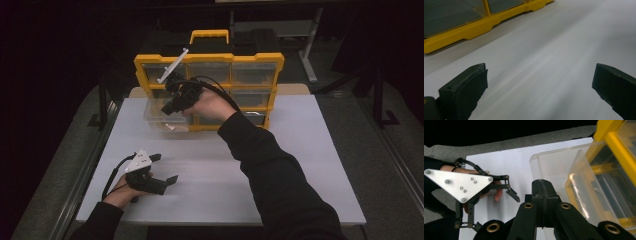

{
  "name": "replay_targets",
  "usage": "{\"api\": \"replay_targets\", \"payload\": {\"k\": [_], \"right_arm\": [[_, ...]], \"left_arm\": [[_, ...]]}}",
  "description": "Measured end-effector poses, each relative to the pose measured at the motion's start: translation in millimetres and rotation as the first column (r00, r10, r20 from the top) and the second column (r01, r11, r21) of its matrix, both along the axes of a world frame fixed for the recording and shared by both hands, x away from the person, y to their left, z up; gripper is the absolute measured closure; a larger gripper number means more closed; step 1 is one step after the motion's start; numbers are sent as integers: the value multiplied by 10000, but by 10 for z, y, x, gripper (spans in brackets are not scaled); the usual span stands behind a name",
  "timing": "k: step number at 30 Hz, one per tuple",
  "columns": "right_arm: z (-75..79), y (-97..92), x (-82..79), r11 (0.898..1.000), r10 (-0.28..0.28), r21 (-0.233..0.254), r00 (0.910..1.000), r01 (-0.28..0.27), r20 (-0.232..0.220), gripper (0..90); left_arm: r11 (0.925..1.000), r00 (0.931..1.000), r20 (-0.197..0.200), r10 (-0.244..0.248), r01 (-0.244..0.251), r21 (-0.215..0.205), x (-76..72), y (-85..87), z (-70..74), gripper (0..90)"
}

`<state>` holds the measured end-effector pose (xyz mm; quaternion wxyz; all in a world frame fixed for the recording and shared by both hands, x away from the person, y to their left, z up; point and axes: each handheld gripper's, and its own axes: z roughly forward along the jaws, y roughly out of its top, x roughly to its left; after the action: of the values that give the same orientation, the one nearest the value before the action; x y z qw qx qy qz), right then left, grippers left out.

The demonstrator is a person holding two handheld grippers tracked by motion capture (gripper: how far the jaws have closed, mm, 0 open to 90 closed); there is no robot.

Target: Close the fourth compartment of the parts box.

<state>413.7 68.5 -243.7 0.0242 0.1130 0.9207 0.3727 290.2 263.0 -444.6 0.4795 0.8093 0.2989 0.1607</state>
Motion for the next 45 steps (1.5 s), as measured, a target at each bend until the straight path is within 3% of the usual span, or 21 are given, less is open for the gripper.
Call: {"api": "replay_targets", "payload": {"k": [16,31,45], "right_arm": [[-202,44,-200,9992,357,-184,9994,-356,36,889],[-321,103,-143,9977,-17,-669,9986,52,528,890],[-328,77,-61,9988,-236,-425,9983,259,539,891]], "left_arm": [[10000,10000,-1,-22,22,-5,-4,-5,0,0],[10000,10000,6,-19,19,-2,-5,-7,0,0],[10000,10000,15,-11,11,11,-5,-7,1,0]]}}
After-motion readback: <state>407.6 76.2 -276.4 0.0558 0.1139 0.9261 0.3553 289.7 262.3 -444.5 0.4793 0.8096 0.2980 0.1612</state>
